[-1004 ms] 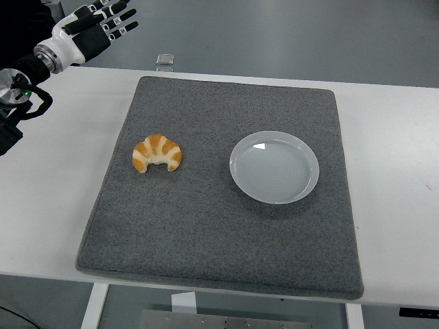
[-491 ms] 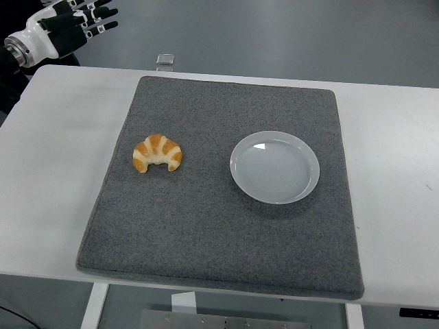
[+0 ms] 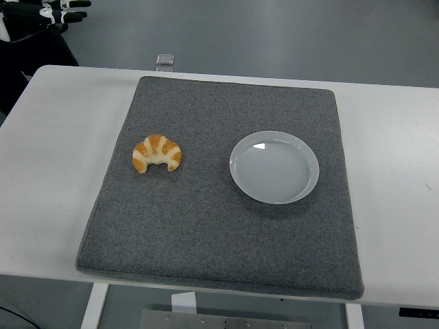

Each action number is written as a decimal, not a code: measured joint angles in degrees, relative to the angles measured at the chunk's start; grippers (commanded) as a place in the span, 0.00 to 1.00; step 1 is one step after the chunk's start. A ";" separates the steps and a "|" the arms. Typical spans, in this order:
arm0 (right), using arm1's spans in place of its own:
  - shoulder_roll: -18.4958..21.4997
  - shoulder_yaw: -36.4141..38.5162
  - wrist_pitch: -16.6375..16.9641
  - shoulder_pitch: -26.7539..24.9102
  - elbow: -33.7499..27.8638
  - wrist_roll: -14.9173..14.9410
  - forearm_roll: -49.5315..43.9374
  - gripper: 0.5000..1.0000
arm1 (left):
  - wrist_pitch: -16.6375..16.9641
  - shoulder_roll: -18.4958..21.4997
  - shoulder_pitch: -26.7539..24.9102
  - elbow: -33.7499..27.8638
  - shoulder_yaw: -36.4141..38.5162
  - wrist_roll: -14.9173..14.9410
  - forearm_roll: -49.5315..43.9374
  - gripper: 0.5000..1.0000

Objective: Place the bread on the plate

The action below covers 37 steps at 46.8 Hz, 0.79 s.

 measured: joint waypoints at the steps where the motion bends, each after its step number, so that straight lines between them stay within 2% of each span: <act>1: 0.00 0.00 0.00 0.01 0.00 0.00 0.00 0.90 | 0.00 0.38 0.17 -0.64 0.00 -0.01 0.48 0.98; 14: 0.00 0.00 0.00 0.00 0.00 -0.01 0.00 0.90 | 0.00 5.71 1.09 -10.61 0.01 -2.79 10.76 0.97; 32: 0.00 0.00 0.00 0.01 0.00 0.00 0.00 0.90 | 0.02 7.01 3.19 -18.15 0.17 -2.86 23.51 0.98; 34: 0.00 0.00 0.00 0.00 0.00 -0.01 0.00 0.90 | 0.87 7.18 3.70 -19.40 0.40 -2.87 24.50 0.98; 37: 0.00 0.00 0.00 0.00 0.00 -0.01 0.00 0.90 | 4.61 7.31 4.69 -21.55 0.55 -2.89 26.46 0.98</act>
